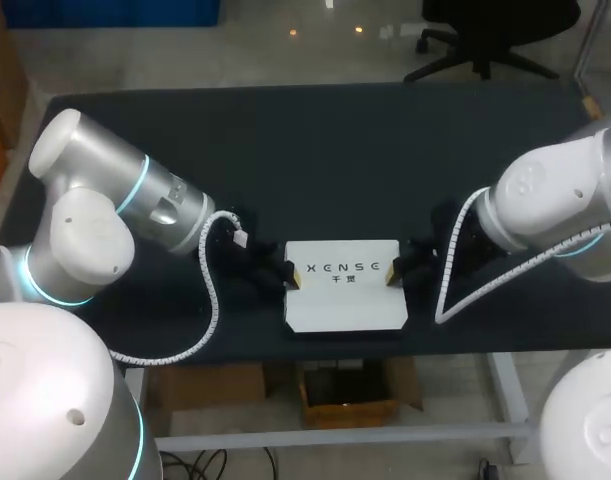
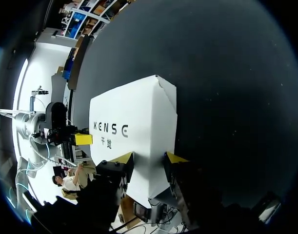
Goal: Assemble the packaging by folding the flat box into shape, placing the metal phone stand inside, and closing the box properly
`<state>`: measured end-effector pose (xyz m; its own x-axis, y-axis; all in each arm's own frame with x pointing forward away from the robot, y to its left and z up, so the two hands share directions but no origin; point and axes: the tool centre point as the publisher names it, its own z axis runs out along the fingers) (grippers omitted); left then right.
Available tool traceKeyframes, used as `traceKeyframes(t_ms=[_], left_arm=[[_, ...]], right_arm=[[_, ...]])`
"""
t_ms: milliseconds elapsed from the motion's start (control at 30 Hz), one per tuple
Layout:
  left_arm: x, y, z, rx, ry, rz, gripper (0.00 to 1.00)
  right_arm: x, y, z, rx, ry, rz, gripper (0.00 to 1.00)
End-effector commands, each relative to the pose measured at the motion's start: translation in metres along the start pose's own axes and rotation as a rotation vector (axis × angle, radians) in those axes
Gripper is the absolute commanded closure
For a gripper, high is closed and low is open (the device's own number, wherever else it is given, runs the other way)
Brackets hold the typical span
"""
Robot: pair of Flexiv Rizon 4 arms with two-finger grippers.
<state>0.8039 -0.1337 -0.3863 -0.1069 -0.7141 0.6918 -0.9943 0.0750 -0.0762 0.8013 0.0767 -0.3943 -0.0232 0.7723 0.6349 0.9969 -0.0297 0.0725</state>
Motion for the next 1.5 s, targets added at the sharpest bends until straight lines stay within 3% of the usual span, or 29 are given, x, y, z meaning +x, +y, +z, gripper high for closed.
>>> traceKeyframes(t_ms=[33, 1500], left_arm=[[-0.001, -0.001, 0.013, -0.003, 0.013, 0.003, 0.61], [0.019, -0.005, -0.003, -0.017, -0.009, -0.056, 0.61]], right_arm=[[0.003, 0.001, 0.002, 0.007, 0.008, -0.001, 0.62], [0.013, 0.007, -0.009, 0.068, -0.005, 0.046, 0.64]])
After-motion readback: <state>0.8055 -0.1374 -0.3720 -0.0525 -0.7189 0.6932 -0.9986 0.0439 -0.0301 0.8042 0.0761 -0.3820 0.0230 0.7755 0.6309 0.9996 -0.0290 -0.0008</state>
